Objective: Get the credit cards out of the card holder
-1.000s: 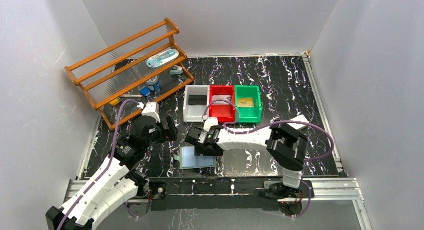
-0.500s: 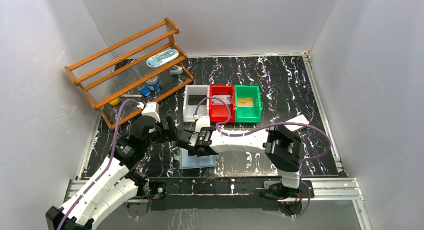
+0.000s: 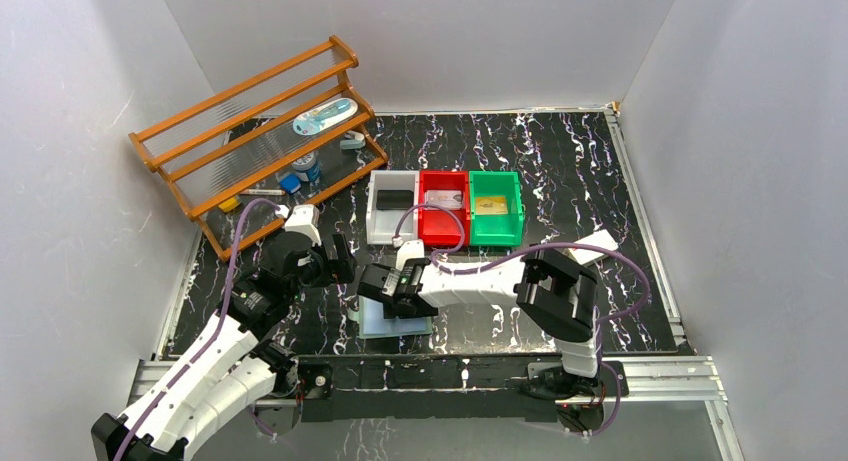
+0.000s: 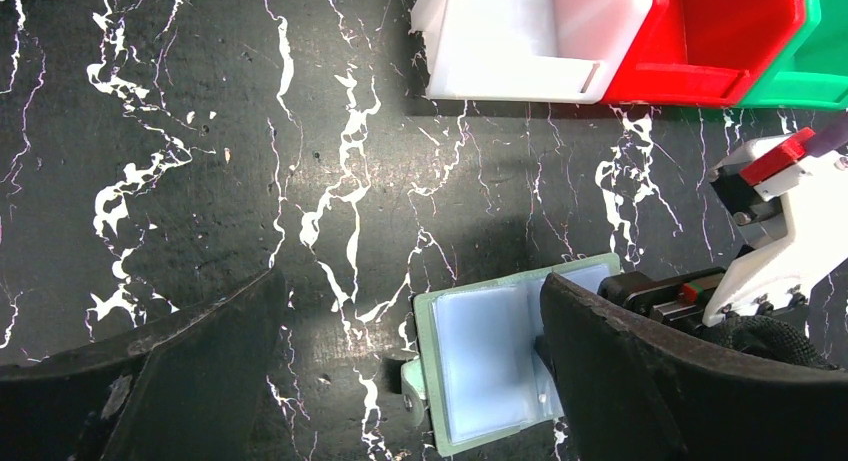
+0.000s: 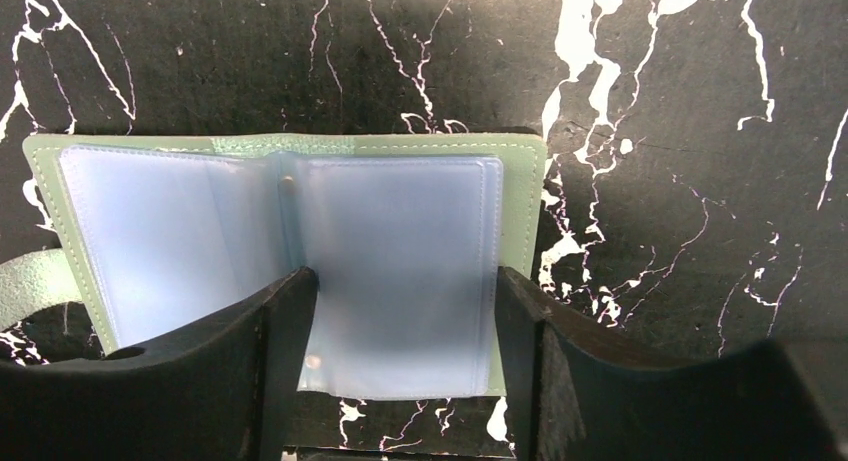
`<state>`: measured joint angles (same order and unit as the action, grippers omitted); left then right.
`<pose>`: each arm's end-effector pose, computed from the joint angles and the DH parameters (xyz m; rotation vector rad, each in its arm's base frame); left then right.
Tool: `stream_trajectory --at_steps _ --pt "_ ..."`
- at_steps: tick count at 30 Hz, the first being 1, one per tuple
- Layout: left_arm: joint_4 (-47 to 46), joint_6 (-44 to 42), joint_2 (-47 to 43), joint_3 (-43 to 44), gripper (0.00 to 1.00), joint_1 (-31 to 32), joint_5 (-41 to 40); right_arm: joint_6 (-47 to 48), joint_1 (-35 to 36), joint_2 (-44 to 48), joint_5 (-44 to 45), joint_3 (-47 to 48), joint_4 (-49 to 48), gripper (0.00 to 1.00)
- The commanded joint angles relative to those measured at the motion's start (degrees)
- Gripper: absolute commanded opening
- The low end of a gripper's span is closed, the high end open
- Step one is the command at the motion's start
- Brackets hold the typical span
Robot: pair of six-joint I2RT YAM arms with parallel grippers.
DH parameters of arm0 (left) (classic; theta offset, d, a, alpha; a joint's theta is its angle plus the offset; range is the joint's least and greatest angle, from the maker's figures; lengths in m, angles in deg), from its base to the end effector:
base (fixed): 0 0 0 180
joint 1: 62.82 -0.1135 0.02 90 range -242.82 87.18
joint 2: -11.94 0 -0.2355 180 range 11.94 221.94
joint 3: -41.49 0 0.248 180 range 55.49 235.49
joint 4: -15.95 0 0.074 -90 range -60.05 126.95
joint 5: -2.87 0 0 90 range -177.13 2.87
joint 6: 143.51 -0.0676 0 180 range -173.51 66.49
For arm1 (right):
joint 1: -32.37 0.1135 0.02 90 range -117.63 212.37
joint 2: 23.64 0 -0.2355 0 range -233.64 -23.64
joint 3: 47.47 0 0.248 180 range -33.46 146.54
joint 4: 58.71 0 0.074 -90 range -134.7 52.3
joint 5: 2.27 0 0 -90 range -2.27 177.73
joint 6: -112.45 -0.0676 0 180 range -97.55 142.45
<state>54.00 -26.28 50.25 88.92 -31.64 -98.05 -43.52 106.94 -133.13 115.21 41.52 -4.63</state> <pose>0.1802 -0.0941 0.2309 -0.0458 2.0933 -0.4273 0.1276 0.3450 0.1195 -0.1091 2.5991 0.1167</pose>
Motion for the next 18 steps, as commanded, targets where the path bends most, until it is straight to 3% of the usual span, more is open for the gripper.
stream_trajectory --at_steps 1,9,18 --pt "0.29 -0.64 -0.38 0.84 0.98 -0.32 0.93 -1.50 -0.60 -0.39 -0.69 -2.37 -1.63 0.68" --pt "0.23 -0.77 0.02 0.85 0.98 -0.29 1.33 -1.24 -0.63 -0.70 1.11 -0.93 0.37 0.47" --pt "0.05 -0.75 0.76 0.69 0.98 -0.33 2.69 -0.97 -0.89 3.03 6.34 -1.43 5.27 0.45"
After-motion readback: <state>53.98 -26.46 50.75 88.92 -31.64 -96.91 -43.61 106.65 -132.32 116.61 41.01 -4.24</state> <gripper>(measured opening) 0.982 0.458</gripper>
